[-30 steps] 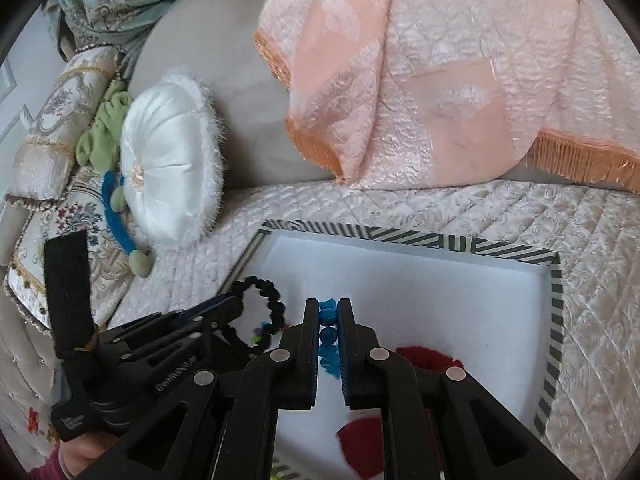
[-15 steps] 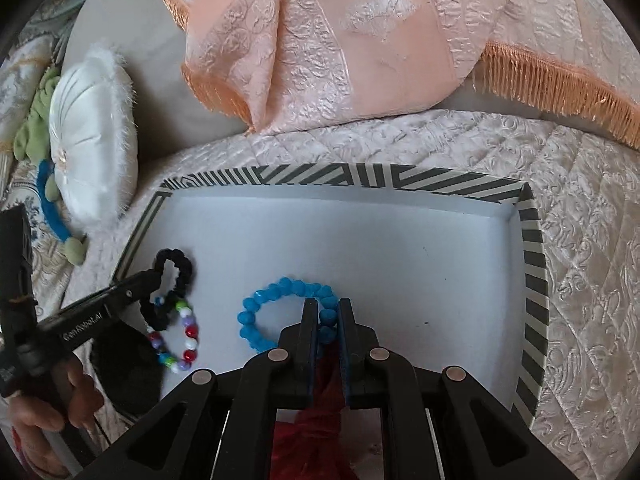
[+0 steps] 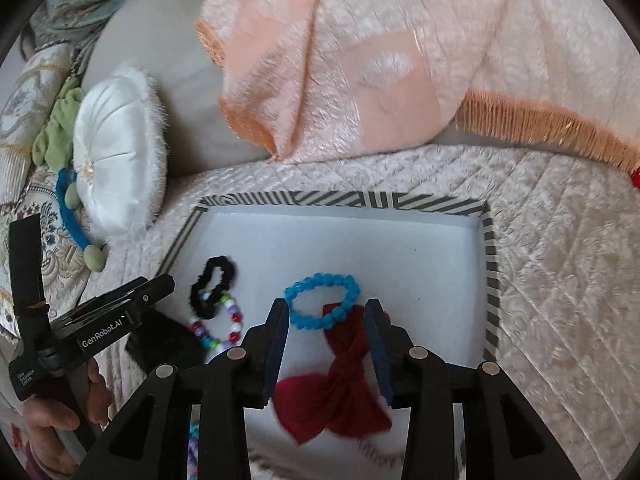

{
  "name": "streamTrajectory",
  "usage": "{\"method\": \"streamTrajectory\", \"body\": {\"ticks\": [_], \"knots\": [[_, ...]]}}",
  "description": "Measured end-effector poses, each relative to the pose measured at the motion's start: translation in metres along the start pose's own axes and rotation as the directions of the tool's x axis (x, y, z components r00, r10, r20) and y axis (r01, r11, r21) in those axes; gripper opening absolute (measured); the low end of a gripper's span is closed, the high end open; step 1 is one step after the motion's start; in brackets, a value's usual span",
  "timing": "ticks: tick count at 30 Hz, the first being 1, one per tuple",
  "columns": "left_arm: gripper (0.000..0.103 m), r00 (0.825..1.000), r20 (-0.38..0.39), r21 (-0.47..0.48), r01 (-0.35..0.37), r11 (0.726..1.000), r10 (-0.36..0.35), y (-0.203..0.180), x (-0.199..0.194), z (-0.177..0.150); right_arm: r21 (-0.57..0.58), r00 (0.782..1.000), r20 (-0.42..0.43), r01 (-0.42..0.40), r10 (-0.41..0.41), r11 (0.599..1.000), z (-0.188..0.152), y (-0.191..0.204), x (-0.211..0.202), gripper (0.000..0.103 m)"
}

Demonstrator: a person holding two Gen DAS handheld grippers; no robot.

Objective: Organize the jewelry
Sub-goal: 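Move both grippers back over the pile of accessories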

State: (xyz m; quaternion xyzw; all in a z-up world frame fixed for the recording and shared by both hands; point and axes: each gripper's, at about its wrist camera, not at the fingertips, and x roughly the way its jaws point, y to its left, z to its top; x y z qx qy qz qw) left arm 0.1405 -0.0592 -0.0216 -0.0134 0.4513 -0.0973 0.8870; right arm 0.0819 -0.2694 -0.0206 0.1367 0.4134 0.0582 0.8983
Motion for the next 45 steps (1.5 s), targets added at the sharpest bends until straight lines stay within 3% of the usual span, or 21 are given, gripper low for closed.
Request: {"method": "streamTrajectory", "body": {"ticks": [10,16,23,29,34,40,45], "knots": [[0.049,0.997,0.069,0.062,-0.037,0.997,0.033,-0.015,-0.062,-0.038,-0.027,0.998,0.068,0.004,-0.003,1.000,-0.049,0.023,-0.056,0.039],[0.049,0.997,0.060,0.070,-0.050,0.996,0.046,-0.012,-0.089,-0.076,-0.028,0.996,0.085,0.008,-0.005,1.000,-0.078,0.025,-0.082,0.039],[0.049,0.997,0.046,0.076,-0.060,0.995,0.057,-0.013,-0.105,-0.117,-0.041,0.995,0.094,0.013,-0.009,0.999,-0.104,0.028,-0.101,0.041],[0.050,0.996,0.065,0.069,-0.072,0.995,0.067,-0.010,-0.113,-0.129,-0.048,0.997,0.076,0.023,-0.019,0.999,-0.131,0.027,-0.111,0.042],[0.050,0.997,0.064,0.039,-0.051,0.998,0.048,-0.001,-0.112,-0.131,-0.057,0.997,0.067,0.034,-0.030,0.998,-0.138,0.024,-0.112,0.043],[0.053,0.998,-0.042,-0.050,0.054,0.997,-0.056,0.014,-0.093,-0.133,-0.062,0.999,0.037,0.028,-0.026,0.998,-0.148,0.019,-0.111,0.044],[0.055,0.994,-0.070,-0.057,0.086,0.995,-0.090,0.011,-0.087,-0.134,-0.062,0.999,-0.025,-0.032,0.031,0.998,-0.156,0.021,-0.102,0.044]]}}
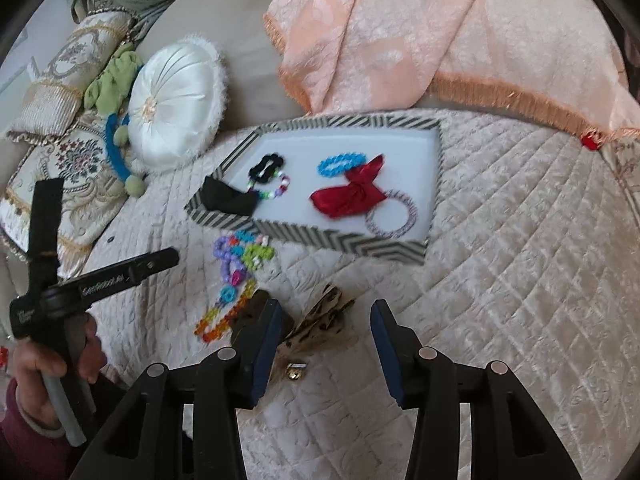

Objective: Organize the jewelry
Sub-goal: 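Move both grippers back over the pile of accessories, then grasp the leopard-print bow with right while left grasps the rainbow beaded bracelet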

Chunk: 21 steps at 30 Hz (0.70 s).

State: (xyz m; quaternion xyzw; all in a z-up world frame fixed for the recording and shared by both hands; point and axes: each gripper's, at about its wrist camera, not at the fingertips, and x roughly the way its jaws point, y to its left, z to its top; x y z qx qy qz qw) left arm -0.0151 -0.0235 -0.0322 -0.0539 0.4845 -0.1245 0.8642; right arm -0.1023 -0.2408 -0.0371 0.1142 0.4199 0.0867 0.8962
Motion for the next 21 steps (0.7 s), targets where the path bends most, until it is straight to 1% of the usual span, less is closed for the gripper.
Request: {"method": "streamTrajectory", "body": {"ticks": [2,4,9,14,16,20,21], "knots": [[0.055,1.000,-0.020,0.024,0.014,1.000,-0.013,-0.003,0.003,-0.001,-0.003,0.999,-0.032,-0.027,0.027,1.000,-0.002,0.002,0.008,0.044],[0.055,0.998,-0.059,0.064,0.020,0.998,-0.016,-0.009,0.009,-0.005,-0.011,0.998,-0.062,-0.031,0.030,0.999,-0.005,0.007,0.016,0.044],[0.055,0.991,-0.134,0.161,-0.005,0.987,0.026,-0.021,0.024,-0.017,-0.043,0.993,-0.112,-0.027,0.022,0.999,-0.009,0.016,0.032,0.044],[0.055,0.984,-0.166,0.176,-0.037,0.984,0.067,-0.020,0.037,-0.022,-0.040,0.989,-0.145,-0.015,0.009,0.999,-0.012,0.018,0.048,0.044],[0.055,0.982,-0.176,0.175,-0.039,0.984,0.070,-0.020,0.043,-0.023,-0.034,0.989,-0.147,-0.005,0.000,0.999,-0.013,0.017,0.054,0.044],[0.055,0.982,-0.163,0.194,-0.064,0.979,0.097,-0.024,0.050,-0.024,-0.032,0.989,-0.150,0.010,-0.015,0.999,-0.014,0.016,0.066,0.044],[0.055,0.981,-0.166,0.197,-0.069,0.978,0.102,-0.025,0.052,-0.024,-0.035,0.989,-0.151,0.007,-0.012,0.999,-0.014,0.016,0.068,0.040]]}}
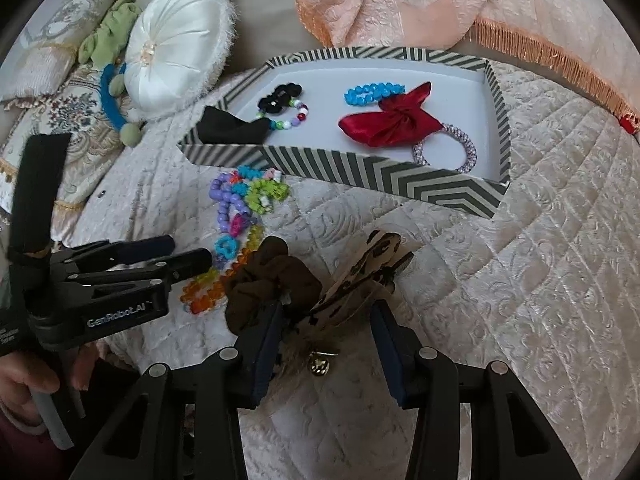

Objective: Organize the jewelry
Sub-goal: 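Grasp the leopard-print bow with right while left grasps the rainbow beaded bracelet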

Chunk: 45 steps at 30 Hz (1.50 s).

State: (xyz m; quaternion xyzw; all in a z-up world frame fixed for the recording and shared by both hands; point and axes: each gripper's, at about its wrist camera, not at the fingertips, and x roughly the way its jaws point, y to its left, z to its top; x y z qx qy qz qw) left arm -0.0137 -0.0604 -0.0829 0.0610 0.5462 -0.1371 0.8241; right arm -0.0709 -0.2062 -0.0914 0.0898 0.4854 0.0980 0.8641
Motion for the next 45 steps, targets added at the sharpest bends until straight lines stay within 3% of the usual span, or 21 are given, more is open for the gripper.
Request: {"method": "streamTrajectory", "body": {"ticks": [2,5,9,10,18,20,21,22,23,25,27,30,32,33,34,35,40,45], "knots": [[0.055,1.000,0.011,0.017,-0.013,1.000,0.012,-0.004,0.001,0.000,-0.014,1.000,0.004,0.003,-0.003,1.000,0.000,0.003,0.002,0.036],[0.054,1.000,0.017,0.034,-0.013,0.999,0.013,-0.005,0.001,0.000,-0.035,1.000,0.011,0.000,0.000,0.999,0.001,0.007,0.000,0.020],[0.015,1.000,0.025,0.043,-0.010,0.999,0.009,-0.005,-0.003,-0.001,-0.036,0.998,0.058,0.007,-0.005,0.999,0.004,0.003,-0.018,0.007],[0.008,0.999,0.014,0.034,0.031,0.999,-0.031,-0.004,-0.004,-0.001,-0.026,0.998,0.069,0.004,-0.002,1.000,0.005,0.000,-0.022,0.007],[0.006,0.987,-0.005,-0.028,0.162,0.986,-0.162,0.008,-0.014,0.001,0.055,0.992,0.120,-0.032,0.026,0.998,0.005,-0.026,-0.044,0.005],[0.018,0.978,-0.030,-0.057,0.203,0.978,-0.205,0.009,-0.013,0.001,0.086,0.990,0.119,-0.082,0.071,0.993,0.003,-0.031,-0.043,0.005],[0.034,0.978,-0.032,-0.054,0.204,0.977,-0.206,0.007,-0.012,0.001,0.097,0.989,0.116,-0.106,0.095,0.990,0.003,-0.031,-0.043,0.005],[0.044,0.980,-0.026,-0.046,0.198,0.979,-0.199,0.005,-0.013,0.000,0.106,0.987,0.115,-0.121,0.109,0.987,0.003,-0.031,-0.042,0.006],[0.044,0.981,-0.021,-0.037,0.193,0.981,-0.194,0.003,-0.014,0.000,0.103,0.987,0.112,-0.127,0.115,0.987,0.003,-0.028,-0.041,0.008],[0.044,0.983,-0.022,-0.010,0.180,0.984,-0.180,-0.003,-0.013,-0.001,0.082,0.988,0.111,-0.114,0.105,0.990,0.001,-0.023,-0.040,0.034],[0.044,0.988,-0.029,0.013,0.150,0.989,-0.150,-0.008,-0.008,-0.003,0.072,0.991,0.102,-0.099,0.092,0.992,0.001,-0.018,-0.036,0.043],[0.043,0.993,-0.021,0.050,0.113,0.992,-0.112,-0.015,-0.004,-0.004,0.079,0.995,0.054,-0.093,0.089,0.993,0.001,-0.015,-0.017,0.043],[0.031,0.996,-0.010,0.064,0.085,0.994,-0.085,-0.017,-0.003,-0.004,0.062,0.997,0.015,-0.078,0.077,0.995,0.001,-0.011,0.000,0.043],[0.019,0.997,-0.004,0.069,0.071,0.995,-0.071,-0.016,-0.002,-0.003,0.045,0.998,0.013,-0.064,0.063,0.997,0.000,-0.009,0.004,0.038],[0.010,0.998,-0.002,0.063,0.070,0.996,-0.070,-0.014,-0.003,-0.003,0.038,0.999,0.017,-0.037,0.036,0.999,0.000,-0.007,0.007,0.026],[0.008,0.997,-0.005,0.043,0.083,0.996,-0.082,-0.009,-0.003,-0.002,0.042,0.999,0.021,-0.034,0.033,0.999,0.001,-0.008,0.007,0.022],[0.008,0.985,0.023,-0.021,0.174,0.985,-0.174,0.009,-0.020,0.000,0.043,0.993,0.098,-0.075,0.071,0.996,0.004,-0.009,-0.020,0.016],[0.008,0.974,0.095,-0.039,0.212,0.976,-0.208,0.014,-0.048,0.006,0.088,0.977,0.190,-0.120,0.102,0.989,0.009,-0.025,-0.054,0.016]]}}
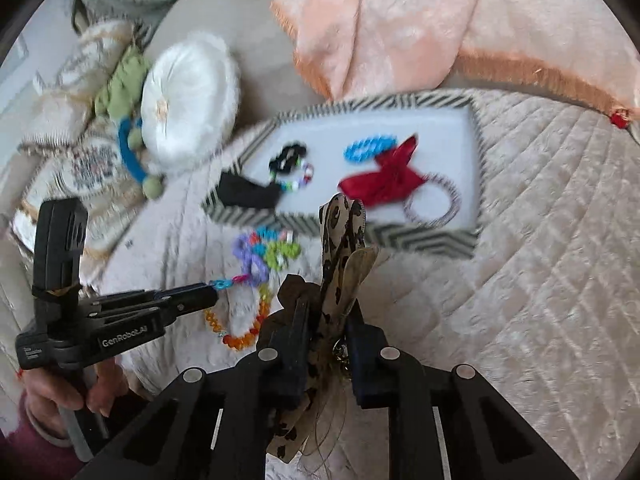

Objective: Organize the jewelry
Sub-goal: 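Grasp the leopard-print bow with right while left grasps the rainbow beaded bracelet, then carry the leopard bow and rainbow bracelet over the tray with both grippers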

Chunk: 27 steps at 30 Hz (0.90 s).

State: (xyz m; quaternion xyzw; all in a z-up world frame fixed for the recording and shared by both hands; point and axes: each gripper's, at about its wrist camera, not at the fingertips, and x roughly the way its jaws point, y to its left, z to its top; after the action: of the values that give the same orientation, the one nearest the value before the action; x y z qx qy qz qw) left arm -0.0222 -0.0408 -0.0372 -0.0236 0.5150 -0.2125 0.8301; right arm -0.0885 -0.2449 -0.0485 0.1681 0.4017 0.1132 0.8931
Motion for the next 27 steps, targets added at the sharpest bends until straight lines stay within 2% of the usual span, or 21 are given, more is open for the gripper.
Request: {"method": "streamTrajectory", "body": {"ticks": [5,15,21,27], "knots": [[0.008,0.999,0.045,-0.009,0.001,1.000,-0.001,-0.006,-0.017,0.015,0.051,0.998,0.054,-0.038,0.036,0.998,0.008,-0.013,-0.022,0.016],[0.008,0.988,0.142,0.029,-0.063,0.998,0.058,-0.024,-0.035,0.059,0.042,0.993,0.121,0.005,-0.010,0.999,0.048,-0.011,-0.038,0.016],[0.008,0.976,0.199,0.055,-0.103,0.993,0.090,-0.042,-0.028,0.095,0.029,0.990,0.131,0.046,-0.049,0.999,0.087,-0.016,-0.027,0.016],[0.008,0.971,0.211,0.048,-0.125,0.991,0.113,-0.047,-0.004,0.122,0.039,0.988,0.143,0.048,-0.053,0.998,0.126,-0.028,-0.007,0.016]]}}
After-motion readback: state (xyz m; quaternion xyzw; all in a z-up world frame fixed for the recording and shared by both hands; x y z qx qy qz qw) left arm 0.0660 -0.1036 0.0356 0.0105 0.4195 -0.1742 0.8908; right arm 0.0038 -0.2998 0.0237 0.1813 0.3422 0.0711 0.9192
